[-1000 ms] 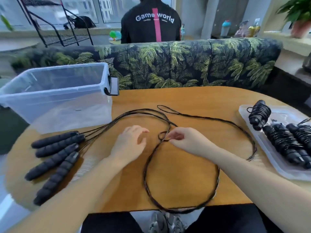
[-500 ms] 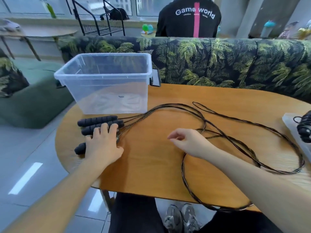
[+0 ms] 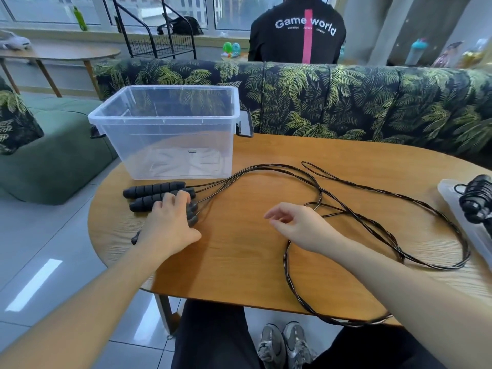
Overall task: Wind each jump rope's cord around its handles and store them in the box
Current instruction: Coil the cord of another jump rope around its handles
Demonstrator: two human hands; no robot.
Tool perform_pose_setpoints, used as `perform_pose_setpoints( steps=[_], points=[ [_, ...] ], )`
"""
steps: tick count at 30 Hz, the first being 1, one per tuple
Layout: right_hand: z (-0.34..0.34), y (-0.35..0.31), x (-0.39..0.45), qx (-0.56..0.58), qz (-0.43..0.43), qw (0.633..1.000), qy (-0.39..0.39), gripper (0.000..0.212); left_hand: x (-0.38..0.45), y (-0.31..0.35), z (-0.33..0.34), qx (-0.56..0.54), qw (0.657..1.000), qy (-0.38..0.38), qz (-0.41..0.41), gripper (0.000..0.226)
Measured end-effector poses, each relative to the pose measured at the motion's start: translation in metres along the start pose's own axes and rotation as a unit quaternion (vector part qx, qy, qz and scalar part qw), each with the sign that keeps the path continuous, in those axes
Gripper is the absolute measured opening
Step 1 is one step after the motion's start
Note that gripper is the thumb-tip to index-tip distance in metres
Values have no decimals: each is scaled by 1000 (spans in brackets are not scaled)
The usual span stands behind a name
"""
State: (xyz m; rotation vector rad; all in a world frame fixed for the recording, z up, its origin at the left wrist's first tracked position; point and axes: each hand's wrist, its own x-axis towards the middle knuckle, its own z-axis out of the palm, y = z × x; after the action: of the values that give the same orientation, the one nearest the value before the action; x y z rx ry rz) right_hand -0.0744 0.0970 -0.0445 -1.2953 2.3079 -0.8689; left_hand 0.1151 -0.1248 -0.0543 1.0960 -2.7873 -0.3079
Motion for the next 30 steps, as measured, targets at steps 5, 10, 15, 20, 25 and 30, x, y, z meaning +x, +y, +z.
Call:
perform_pose_setpoints(
  steps=[5,10,15,20,25,30],
  points=[
    [4,-5,-1,-66,-109,992,24,64,-19,40,-4,-117,987,26,111,67],
    [1,-11,0,-176,-162,970,34,76,-27,74,5,-154,953,33,259,69],
    [-20,-2,-6,-180,-136,973,55,47,-22,87,18,-194,929,55,311,65],
    [-33,4,-19,-86,-103,989,67,37,-20,96,22,-215,928,95,290,60],
    [-47,10,-25,-43,-99,993,51,47,-16,91,32,-274,916,-10,294,73],
    [-60,10,-32,-28,-55,996,57,37,-19,94,33,-334,909,-5,250,73]
  ],
)
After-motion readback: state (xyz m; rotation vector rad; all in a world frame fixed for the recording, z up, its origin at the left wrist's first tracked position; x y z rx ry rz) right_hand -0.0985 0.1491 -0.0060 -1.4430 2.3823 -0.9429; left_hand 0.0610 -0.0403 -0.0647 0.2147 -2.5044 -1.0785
